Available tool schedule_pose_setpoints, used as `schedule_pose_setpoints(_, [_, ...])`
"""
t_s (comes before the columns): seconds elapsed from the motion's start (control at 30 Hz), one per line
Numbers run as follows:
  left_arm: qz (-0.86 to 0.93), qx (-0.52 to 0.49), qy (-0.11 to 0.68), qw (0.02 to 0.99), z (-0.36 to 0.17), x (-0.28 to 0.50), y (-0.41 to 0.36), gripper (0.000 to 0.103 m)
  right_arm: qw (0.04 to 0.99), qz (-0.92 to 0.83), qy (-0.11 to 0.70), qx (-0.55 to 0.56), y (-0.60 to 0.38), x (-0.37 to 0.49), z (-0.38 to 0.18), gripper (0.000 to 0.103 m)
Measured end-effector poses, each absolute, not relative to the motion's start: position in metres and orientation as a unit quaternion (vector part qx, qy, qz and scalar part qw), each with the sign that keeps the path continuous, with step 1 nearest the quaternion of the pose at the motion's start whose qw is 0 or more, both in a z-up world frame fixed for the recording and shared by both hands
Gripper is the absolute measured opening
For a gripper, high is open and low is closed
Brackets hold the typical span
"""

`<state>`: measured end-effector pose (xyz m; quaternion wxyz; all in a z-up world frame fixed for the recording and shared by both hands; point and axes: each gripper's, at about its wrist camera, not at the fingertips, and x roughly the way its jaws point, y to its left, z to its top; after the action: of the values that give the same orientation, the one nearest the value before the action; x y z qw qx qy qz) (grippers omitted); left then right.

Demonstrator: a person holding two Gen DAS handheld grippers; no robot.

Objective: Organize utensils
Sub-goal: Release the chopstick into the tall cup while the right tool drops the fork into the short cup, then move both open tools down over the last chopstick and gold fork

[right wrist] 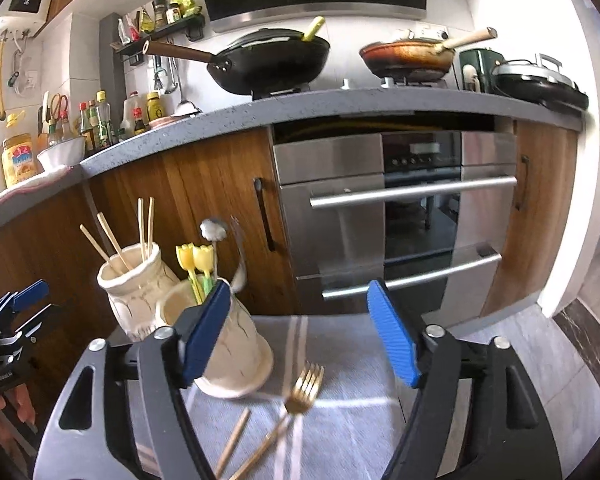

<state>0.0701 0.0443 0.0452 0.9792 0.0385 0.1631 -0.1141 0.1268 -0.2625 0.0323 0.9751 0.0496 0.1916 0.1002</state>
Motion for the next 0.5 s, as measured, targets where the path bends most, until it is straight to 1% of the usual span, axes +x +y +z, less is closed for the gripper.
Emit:
schedule_pose_setpoints(0.13, [-0.113, 0.034, 0.178, 0.977, 0.039, 0.062, 0.043, 0.091, 0.972, 0.101, 0.208, 0.039, -0.266, 0.118, 0.021, 0.084])
schedule_pose_setpoints(0.5, [-0.120, 0.054, 0.231, 0.964, 0.007, 0.050, 0.025, 0.094, 0.962, 0.097, 0.256, 0.017, -0.275, 0.119, -0.020, 0.086])
